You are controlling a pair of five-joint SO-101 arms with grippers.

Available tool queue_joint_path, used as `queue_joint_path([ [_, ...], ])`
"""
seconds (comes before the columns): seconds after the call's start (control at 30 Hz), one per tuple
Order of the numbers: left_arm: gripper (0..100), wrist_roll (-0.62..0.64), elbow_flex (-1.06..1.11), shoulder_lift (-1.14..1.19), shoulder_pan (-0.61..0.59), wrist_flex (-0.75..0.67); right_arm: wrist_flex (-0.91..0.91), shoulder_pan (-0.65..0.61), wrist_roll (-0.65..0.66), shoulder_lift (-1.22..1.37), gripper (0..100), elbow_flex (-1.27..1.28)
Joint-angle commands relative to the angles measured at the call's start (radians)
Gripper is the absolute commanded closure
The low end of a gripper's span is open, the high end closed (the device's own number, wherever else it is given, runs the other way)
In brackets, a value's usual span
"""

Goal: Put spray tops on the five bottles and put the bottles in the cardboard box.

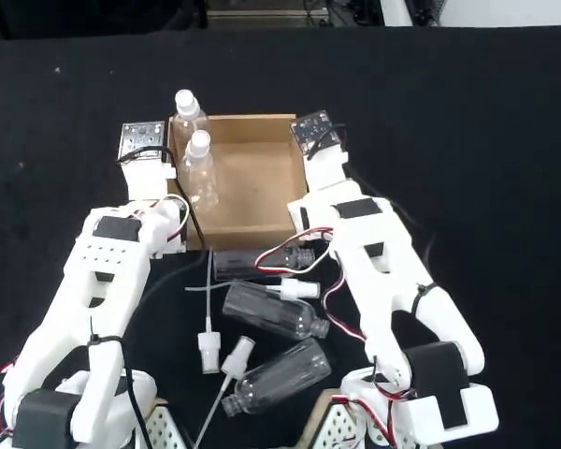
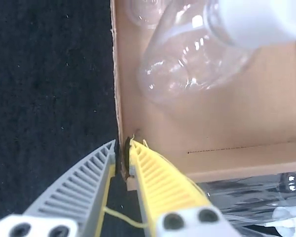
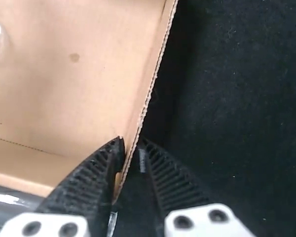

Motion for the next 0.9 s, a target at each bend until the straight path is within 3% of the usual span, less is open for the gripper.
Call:
queue_joint_path([
  [0.0, 96, 0.003, -0.004, -0.044, -0.005, 0.014, 0.015, -0.015, 0.008, -0.058, 87.7, -0.036],
  [0.27, 81, 0.003, -0.002, -0.052, -0.047, 0.031, 0.015, -0.015, 0.008, -0.059, 86.8, -0.042],
  [0.5, 81, 0.002, -0.051, -0.055, -0.061, 0.040, 0.014, -0.021, 0.002, -0.157, 86.4, -0.039],
  [0.73, 81, 0.002, -0.203, -0.055, -0.067, 0.181, 0.009, -0.048, 0.008, -0.217, 86.2, -0.042],
  [0.87, 81, 0.002, -0.251, -0.055, -0.133, 0.199, 0.014, -0.051, 0.003, -0.234, 80.1, -0.062],
])
